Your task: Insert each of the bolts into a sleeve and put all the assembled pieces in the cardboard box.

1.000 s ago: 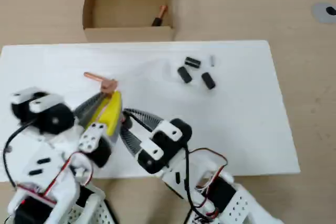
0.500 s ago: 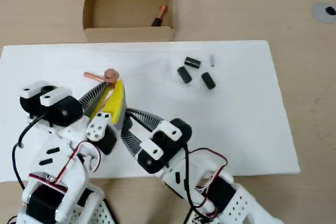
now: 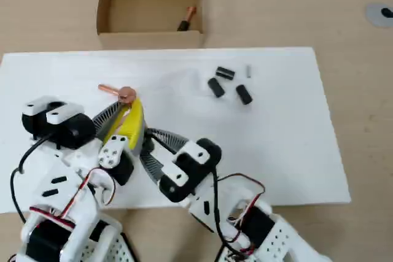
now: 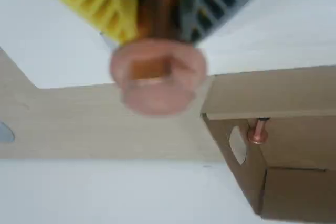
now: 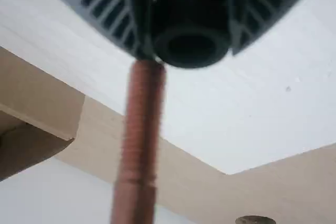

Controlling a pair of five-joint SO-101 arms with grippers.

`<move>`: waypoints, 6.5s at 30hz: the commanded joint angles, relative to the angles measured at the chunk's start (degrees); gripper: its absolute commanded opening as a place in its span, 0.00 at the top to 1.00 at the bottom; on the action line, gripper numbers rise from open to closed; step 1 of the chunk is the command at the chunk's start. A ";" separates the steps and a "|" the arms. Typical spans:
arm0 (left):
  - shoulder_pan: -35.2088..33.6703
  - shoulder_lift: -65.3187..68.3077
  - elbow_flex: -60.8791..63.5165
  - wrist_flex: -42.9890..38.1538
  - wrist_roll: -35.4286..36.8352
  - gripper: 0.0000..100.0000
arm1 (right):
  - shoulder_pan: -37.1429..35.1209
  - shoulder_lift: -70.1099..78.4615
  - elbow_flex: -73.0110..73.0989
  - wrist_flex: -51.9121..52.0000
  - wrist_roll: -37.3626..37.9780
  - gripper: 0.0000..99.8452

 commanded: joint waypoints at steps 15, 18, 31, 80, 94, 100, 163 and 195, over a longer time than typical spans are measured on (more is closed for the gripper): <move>-0.09 -0.13 -13.36 7.65 0.53 0.99 | -0.48 -10.24 -0.31 -1.58 -0.26 0.99; 0.00 -0.13 -12.92 7.74 3.16 0.99 | -0.48 -10.24 -0.31 -1.49 -0.26 0.99; 0.00 -0.04 -11.52 11.69 3.78 0.99 | -0.48 -10.24 -0.31 -1.76 -0.26 0.99; -0.97 0.22 -9.49 7.21 2.90 0.99 | -0.48 -10.33 -0.40 -1.76 -0.26 0.99; 2.37 0.22 -7.91 9.41 1.67 0.99 | -0.48 -10.33 -0.48 -1.76 -0.26 0.99; 2.29 -0.04 -7.91 12.31 -0.53 0.99 | -0.48 -10.33 -0.57 -1.76 -0.26 0.99; -24.00 35.12 -15.38 13.98 4.84 0.84 | 30.02 69.32 -62.11 -1.85 -6.15 0.99; -24.00 34.68 -10.37 13.63 1.49 0.84 | 34.86 161.71 -147.21 0.44 -2.29 0.99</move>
